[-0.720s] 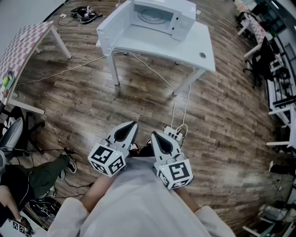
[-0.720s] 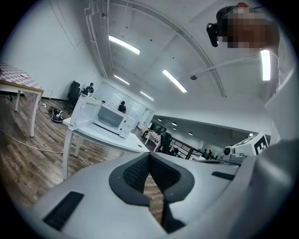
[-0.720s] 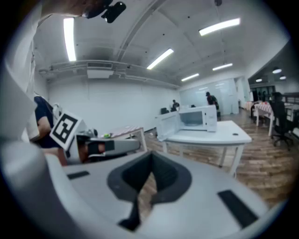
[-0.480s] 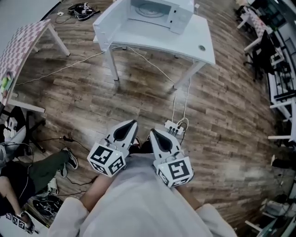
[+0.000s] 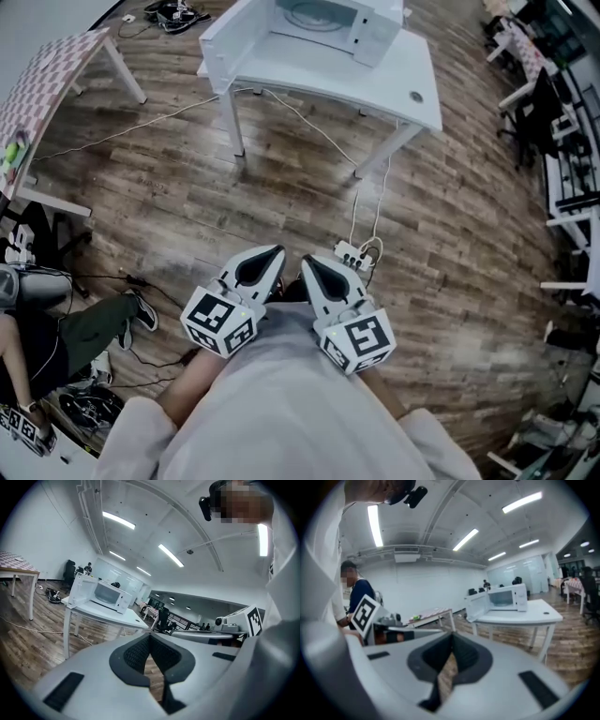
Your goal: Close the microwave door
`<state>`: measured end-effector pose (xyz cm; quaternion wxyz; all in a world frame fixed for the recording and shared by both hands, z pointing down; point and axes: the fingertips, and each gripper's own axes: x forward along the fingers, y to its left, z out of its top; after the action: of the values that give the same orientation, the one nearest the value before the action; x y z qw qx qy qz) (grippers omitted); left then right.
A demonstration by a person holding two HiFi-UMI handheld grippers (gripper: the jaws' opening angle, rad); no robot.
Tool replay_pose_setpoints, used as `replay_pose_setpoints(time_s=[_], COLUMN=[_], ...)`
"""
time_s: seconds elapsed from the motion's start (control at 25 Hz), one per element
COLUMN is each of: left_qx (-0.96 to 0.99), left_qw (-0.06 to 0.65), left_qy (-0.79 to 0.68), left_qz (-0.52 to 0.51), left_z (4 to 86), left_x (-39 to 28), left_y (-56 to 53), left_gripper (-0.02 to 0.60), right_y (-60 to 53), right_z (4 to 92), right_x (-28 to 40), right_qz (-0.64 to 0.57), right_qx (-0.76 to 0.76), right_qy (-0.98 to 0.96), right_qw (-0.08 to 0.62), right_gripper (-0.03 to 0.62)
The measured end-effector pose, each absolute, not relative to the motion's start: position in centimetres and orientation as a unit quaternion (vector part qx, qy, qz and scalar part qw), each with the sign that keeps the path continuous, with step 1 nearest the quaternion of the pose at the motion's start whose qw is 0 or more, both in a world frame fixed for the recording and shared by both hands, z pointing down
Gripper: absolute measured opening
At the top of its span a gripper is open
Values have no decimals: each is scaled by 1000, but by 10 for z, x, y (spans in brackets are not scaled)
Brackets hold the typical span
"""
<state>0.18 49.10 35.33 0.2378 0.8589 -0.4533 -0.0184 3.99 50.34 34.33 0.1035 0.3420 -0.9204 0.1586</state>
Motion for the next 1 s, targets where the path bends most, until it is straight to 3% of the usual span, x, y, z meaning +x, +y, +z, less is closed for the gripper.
replay_pose_setpoints(time_s=[1.0], left_qx=[834], left_qw=[278], left_qy=[-475], left_qz=[-35], left_z=[371], left_x=[-29], left_y=[456], left_gripper=[14], right_y=[471], right_z=[368], right_x=[7], right_qz=[210], right_qx=[293], right_qy=[-923], right_qw=[132], right_gripper=[23])
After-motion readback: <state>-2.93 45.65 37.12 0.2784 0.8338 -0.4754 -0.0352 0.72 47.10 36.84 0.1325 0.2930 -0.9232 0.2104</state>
